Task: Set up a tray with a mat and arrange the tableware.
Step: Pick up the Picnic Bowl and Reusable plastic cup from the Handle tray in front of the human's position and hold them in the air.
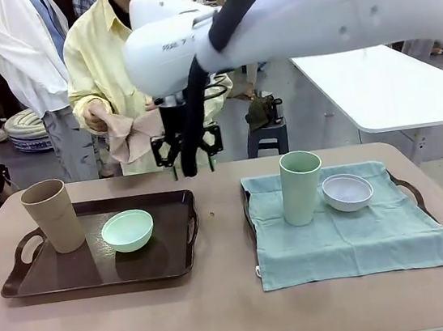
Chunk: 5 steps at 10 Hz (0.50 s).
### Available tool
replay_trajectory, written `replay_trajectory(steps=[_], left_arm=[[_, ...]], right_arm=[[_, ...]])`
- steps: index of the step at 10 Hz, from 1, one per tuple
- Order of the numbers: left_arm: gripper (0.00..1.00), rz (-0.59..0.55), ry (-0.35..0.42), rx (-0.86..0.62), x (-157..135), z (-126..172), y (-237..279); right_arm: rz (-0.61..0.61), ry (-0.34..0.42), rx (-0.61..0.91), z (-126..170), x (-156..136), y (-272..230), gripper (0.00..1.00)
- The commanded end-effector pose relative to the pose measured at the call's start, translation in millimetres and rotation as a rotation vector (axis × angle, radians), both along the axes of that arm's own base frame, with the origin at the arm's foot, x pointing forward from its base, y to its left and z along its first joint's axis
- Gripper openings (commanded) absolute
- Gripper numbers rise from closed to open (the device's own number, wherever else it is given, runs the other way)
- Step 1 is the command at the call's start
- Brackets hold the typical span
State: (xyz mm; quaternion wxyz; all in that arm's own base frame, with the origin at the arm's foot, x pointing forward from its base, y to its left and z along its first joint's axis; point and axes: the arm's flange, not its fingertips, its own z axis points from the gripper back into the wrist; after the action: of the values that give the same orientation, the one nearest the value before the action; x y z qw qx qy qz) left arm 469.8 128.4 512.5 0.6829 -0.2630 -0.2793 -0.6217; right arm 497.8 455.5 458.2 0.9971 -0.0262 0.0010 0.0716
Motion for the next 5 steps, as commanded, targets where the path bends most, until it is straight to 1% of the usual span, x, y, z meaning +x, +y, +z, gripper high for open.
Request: replay_trajectory(steps=[1, 3, 4, 5], left_arm=[[1.00, 0.003, 0.005, -0.022, 14, -10, -12], [1.00, -0.027, 0.059, -0.020, 24, -26, -13], [1.00, -0.036, 0.097, -0.041, 22, -29, -16], [1.00, -0.040, 0.114, -0.045, 21, -23, -22]], right_arm=[[0.000, -0.058, 0.000, -4, 19, 29, 0.87], [0.015, -0.088, 0.031, -10, 20, 49, 0.87], [0.023, -0.088, 0.041, -11, 18, 56, 0.87], [0.018, -0.080, 0.047, -10, 21, 57, 0.87]])
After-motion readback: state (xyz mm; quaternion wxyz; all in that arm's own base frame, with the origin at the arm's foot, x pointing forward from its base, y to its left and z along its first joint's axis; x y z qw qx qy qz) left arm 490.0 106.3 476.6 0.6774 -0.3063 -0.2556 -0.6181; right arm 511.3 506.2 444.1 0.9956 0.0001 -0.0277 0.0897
